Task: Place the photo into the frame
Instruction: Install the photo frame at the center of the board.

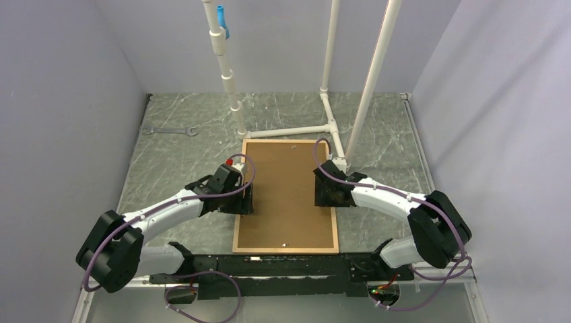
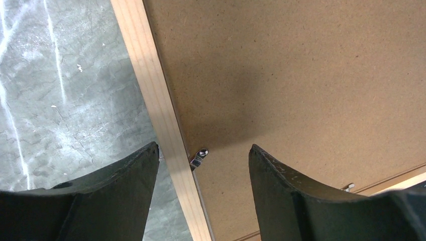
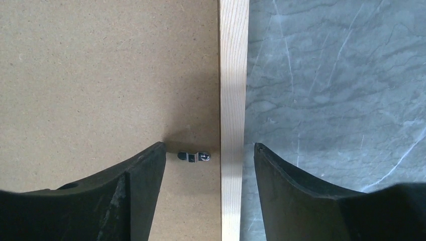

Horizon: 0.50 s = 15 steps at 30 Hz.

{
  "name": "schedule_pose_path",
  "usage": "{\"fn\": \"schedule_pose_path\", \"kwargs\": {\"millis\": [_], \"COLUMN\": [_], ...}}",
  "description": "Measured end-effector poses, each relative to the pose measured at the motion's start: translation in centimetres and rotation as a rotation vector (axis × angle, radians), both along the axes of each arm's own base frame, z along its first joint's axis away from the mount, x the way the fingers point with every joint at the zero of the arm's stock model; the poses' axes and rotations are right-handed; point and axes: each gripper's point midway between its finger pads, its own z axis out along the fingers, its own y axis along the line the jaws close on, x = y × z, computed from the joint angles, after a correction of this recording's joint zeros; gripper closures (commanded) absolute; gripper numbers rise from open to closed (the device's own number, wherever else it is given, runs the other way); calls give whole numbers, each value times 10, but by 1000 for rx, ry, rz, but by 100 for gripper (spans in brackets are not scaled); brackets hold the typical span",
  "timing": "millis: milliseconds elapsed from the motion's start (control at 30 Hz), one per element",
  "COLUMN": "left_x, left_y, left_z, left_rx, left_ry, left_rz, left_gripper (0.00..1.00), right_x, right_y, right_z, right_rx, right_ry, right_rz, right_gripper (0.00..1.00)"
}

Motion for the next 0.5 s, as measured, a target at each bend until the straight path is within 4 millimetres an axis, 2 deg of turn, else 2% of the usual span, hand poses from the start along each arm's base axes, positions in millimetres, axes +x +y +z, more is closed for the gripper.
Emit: {"fn": "schedule_pose_path", "kwargs": {"millis": [200,333,500], "left_x": [1,1,1], "left_y": [-1,-1,-1], "left_z": [-1,-2,-3], "left_rx": [-2,0,1], "left_ry": [1,2,3], "left_rz": [-1,-2,-2], "left_gripper": [31,31,31], "right_x": [-1,-1,-1], "right_y": [2,3,-3], "right_z": [-1,-2,-2], "right_rx": [10,22,3], "right_ry": [1,0,-3], "right_rz": [-3,-15,-46], "right_gripper": [39,51,59]}}
